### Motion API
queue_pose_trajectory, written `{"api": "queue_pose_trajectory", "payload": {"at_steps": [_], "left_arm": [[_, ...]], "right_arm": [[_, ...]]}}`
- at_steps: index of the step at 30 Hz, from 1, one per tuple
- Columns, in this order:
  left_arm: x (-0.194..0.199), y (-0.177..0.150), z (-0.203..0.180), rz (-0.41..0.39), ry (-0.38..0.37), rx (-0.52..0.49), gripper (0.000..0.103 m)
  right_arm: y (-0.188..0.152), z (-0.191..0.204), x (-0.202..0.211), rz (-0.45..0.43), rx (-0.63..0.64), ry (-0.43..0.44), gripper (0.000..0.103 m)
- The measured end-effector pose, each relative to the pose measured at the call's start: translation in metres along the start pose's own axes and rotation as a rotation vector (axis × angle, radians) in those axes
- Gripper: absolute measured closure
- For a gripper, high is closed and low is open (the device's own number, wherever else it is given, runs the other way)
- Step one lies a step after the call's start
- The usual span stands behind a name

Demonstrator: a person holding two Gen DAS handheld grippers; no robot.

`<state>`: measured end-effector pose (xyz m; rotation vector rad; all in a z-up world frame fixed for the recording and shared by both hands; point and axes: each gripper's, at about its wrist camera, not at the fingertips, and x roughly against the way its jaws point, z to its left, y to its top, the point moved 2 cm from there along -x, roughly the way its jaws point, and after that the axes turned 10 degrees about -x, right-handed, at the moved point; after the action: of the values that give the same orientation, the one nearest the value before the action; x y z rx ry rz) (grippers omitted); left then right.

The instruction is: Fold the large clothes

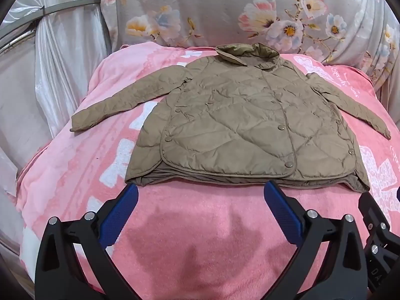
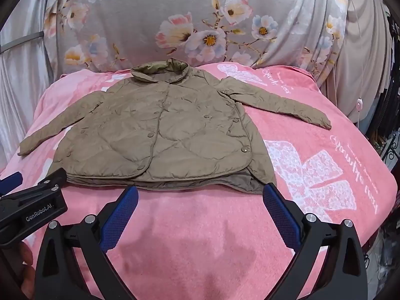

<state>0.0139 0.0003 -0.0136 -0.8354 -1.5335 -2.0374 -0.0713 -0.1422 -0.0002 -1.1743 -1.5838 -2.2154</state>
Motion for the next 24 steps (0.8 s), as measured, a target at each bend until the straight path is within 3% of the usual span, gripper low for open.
{"api": "queue_pose_trajectory", "payload": {"at_steps": [24], "left_arm": [[0.003, -0.006, 0.004, 0.01, 0.008, -0.011, 0.005]], "right_arm": [[-0.008, 0.013, 0.002, 0.027, 0.028, -0.001, 0.005]]}}
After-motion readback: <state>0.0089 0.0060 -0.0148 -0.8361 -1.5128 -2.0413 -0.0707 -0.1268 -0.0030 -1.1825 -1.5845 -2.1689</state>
